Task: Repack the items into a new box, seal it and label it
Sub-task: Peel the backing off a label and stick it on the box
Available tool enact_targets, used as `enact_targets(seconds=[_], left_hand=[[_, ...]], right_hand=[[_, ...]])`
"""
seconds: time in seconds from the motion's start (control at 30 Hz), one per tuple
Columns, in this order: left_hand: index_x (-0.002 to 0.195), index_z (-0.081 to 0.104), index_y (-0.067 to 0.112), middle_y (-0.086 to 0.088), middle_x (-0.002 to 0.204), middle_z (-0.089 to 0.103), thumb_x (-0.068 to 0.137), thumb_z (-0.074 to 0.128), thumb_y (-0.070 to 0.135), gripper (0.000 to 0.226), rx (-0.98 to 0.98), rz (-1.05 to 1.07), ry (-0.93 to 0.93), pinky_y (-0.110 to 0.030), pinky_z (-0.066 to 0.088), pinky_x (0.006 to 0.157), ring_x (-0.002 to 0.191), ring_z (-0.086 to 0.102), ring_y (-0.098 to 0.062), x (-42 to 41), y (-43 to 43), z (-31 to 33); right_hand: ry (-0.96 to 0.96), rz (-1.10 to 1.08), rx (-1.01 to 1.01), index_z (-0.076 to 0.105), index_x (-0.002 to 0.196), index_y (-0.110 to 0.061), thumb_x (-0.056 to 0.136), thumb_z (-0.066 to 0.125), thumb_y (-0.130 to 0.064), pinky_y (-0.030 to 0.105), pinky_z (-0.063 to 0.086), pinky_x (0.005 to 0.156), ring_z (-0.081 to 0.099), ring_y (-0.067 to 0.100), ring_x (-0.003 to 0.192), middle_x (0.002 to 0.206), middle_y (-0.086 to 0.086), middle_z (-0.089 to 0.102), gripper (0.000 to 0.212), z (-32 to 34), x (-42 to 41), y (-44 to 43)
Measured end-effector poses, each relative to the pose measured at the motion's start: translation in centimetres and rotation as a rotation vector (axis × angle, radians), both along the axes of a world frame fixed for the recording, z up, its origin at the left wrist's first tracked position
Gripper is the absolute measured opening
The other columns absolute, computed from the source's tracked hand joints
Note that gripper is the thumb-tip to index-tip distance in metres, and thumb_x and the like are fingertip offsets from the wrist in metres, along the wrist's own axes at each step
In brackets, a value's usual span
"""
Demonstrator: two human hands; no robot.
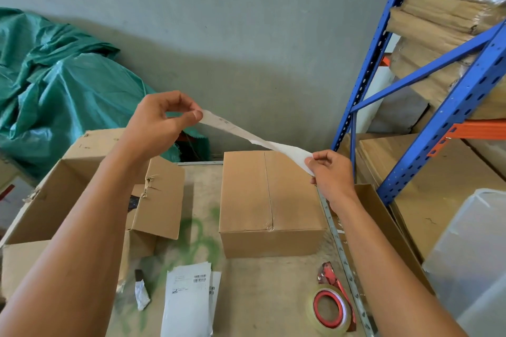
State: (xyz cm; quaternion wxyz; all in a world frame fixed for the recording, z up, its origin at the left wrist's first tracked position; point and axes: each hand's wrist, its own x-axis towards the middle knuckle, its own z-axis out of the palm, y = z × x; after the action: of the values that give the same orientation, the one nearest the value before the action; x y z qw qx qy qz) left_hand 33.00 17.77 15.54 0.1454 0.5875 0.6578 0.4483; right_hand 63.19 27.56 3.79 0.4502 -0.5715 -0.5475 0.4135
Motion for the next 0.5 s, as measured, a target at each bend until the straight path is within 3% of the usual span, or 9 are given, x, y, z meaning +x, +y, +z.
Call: enact_targets(seconds=[0.13, 0.23, 0.33, 0.4, 0.5], left_hand=[[0.094, 0.074, 0.015, -0.001, 0.093, 0.075, 0.093, 0.072, 0.021, 0.006, 0.050, -0.032, 0.004, -0.003, 0.044, 0.078, 0.087, 0.066, -0.004, 0.2, 0.2, 0.6], [0.091, 0.073, 0.022, -0.001, 0.090, 0.073, 0.094, 0.072, 0.021, 0.003, 0.094, -0.046, -0.032, -0.020, 0.051, 0.084, 0.082, 0.064, -0.001, 0.1, 0.5, 0.6], [0.090, 0.069, 0.028, 0.004, 0.085, 0.074, 0.095, 0.070, 0.019, 0.010, 0.183, -0.057, -0.160, -0.043, 0.055, 0.088, 0.083, 0.066, -0.010, -0.7, 0.5, 0.9], [0.090, 0.068, 0.027, 0.008, 0.082, 0.074, 0.096, 0.068, 0.017, 0.012, 0.155, -0.063, -0.183, -0.047, 0.056, 0.085, 0.083, 0.069, -0.013, -1.1, 0.7, 1.1], [0.090, 0.070, 0.022, 0.007, 0.080, 0.074, 0.096, 0.069, 0.019, 0.007, 0.041, -0.081, -0.130, -0.051, 0.057, 0.085, 0.082, 0.069, -0.018, -1.0, 1.4, 0.8]], right_hand=[[-0.015, -0.054, -0.006, 0.068, 0.092, -0.022, 0.095, 0.071, -0.020, 0.024, 0.052, 0.057, 0.067, 0.021, 0.076, 0.090, -0.001, 0.072, 0.004, -0.5, 0.3, -0.4], [-0.033, -0.054, -0.029, 0.068, 0.093, -0.022, 0.095, 0.070, -0.020, 0.027, 0.054, 0.060, 0.068, 0.021, 0.076, 0.091, 0.000, 0.072, 0.004, -1.1, 0.6, -1.0], [-0.052, -0.063, -0.046, 0.069, 0.096, -0.021, 0.096, 0.069, -0.018, 0.037, 0.063, 0.069, 0.070, 0.021, 0.083, 0.093, -0.001, 0.071, 0.003, -1.7, 1.1, -1.8], [-0.072, -0.024, -0.062, 0.069, 0.097, -0.021, 0.096, 0.069, -0.017, 0.041, 0.063, 0.074, 0.069, 0.019, 0.086, 0.093, -0.001, 0.071, 0.004, -2.1, 1.3, -2.3], [-0.082, 0.077, -0.080, 0.068, 0.098, -0.017, 0.096, 0.067, -0.013, 0.031, 0.062, 0.067, 0.069, 0.015, 0.089, 0.094, -0.001, 0.072, 0.005, -2.3, 1.0, -3.3]])
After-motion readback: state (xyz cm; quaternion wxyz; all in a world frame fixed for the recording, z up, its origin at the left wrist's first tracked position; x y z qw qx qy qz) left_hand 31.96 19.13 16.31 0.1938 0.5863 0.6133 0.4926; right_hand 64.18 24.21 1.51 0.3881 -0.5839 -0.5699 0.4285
